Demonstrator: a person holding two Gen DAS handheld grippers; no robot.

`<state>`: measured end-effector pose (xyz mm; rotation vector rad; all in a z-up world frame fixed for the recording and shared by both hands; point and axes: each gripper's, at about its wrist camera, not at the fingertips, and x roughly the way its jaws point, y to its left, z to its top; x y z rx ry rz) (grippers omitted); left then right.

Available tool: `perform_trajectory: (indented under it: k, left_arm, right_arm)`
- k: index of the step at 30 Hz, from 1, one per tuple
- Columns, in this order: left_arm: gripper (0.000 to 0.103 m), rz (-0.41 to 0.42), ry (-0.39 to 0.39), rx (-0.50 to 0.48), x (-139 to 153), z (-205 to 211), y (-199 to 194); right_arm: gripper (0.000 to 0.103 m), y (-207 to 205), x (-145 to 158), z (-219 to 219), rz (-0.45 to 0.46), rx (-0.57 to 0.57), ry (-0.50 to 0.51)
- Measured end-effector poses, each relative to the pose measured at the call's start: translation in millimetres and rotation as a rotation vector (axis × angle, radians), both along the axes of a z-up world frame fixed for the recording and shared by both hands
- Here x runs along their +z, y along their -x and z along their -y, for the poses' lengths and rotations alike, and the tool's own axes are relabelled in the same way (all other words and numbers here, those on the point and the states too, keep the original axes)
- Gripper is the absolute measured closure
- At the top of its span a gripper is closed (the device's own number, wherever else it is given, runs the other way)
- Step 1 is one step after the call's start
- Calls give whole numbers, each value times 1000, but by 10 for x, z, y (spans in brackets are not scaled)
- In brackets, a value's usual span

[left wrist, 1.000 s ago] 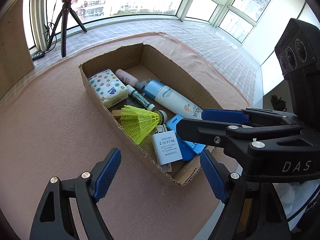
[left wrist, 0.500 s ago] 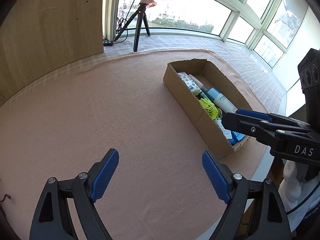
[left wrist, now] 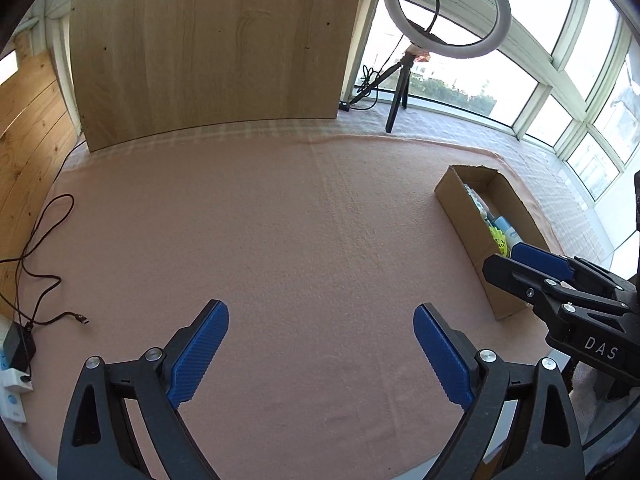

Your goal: Organize objects

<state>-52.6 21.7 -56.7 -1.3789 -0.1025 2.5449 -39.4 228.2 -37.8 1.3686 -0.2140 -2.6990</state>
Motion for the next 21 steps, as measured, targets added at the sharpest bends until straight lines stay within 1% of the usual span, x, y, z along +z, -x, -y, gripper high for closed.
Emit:
perform_trajectory:
  k: [6,10,15,21]
  left_arm:
    - [7,-30,41,73,10,337,-150]
    - [7,-23,34,105,-13,535,-196]
    - [7,-11,33,129,-67,679,-225]
    - [7,-13,31,129,-85,723,-217]
  right_arm:
    - [48,-49,6,287,-19,17,-37]
    - [48,-79,-17,383,-21,16,-38]
    - [48,-95,-49,444,-15,7,-38]
    - [48,-113,-70,455,-12,-8,-39]
